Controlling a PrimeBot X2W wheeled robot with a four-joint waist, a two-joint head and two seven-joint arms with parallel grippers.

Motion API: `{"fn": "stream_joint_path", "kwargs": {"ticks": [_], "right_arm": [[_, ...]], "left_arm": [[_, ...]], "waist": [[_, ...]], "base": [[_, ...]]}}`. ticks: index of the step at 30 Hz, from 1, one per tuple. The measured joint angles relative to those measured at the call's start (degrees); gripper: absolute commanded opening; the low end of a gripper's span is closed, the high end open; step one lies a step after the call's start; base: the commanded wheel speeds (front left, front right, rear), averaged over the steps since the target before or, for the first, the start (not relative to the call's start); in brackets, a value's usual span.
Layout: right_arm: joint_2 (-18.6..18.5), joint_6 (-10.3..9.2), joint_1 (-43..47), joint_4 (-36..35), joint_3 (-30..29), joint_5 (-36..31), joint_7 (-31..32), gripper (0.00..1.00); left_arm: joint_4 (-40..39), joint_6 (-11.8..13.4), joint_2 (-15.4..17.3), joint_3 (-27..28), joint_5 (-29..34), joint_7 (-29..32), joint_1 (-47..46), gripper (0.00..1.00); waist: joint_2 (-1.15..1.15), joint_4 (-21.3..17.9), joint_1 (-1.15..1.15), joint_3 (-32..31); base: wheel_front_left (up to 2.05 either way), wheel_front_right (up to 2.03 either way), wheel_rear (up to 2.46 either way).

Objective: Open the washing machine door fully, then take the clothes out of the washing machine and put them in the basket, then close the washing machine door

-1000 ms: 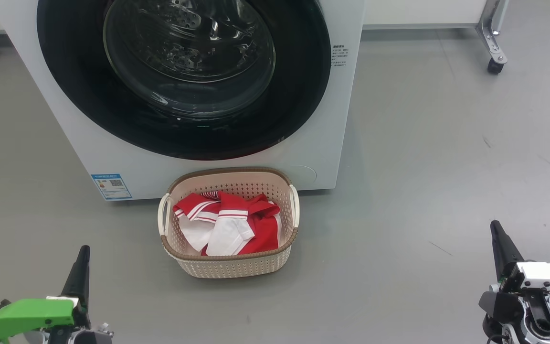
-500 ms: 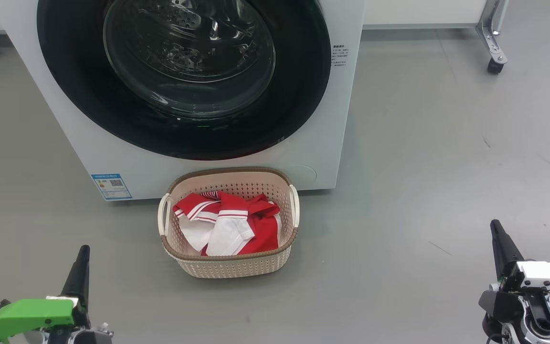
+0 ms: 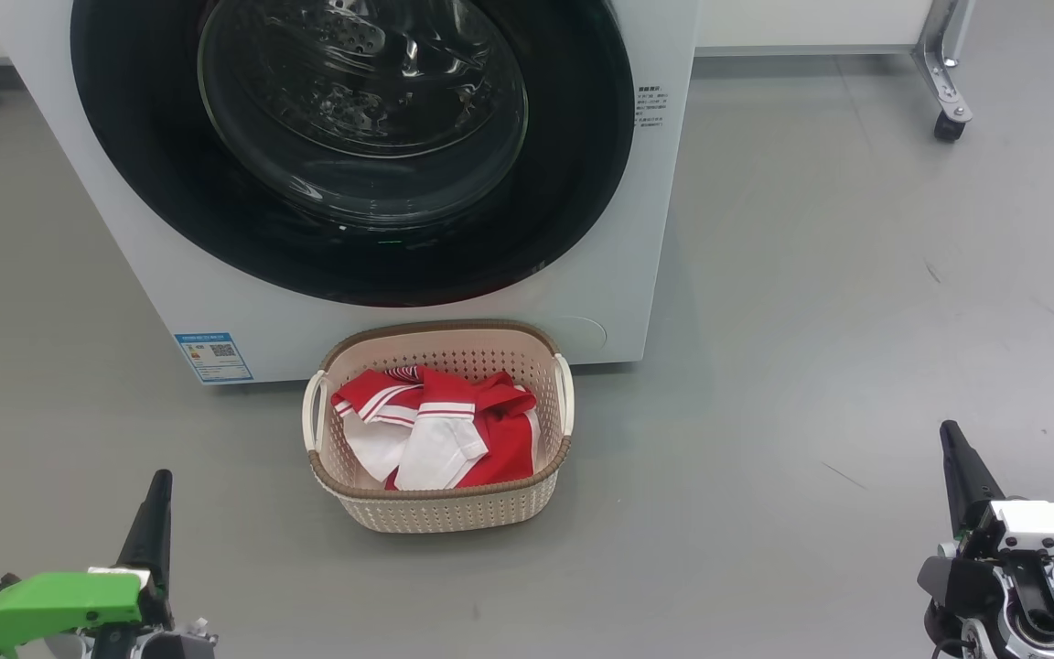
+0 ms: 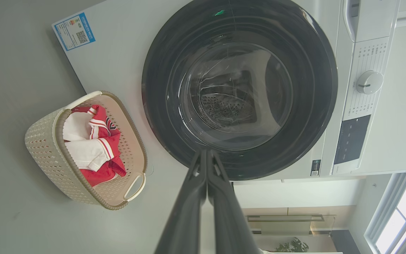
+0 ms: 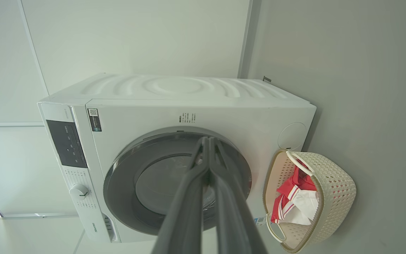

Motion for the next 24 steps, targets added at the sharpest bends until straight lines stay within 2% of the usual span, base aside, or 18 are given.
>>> {"fn": "stream_joint_path", "kwargs": {"ticks": [24], "right_arm": [[0.1, 0.01, 0.0, 0.0, -0.1, 0.0, 0.0, 0.0]], "left_arm": [[-0.1, 0.0, -0.1, 0.1, 0.0, 0.1, 0.0, 0.0]], "waist": [[0.0, 0.0, 0.0, 0.0]], "base": [[0.0, 0.0, 0.0]]}}
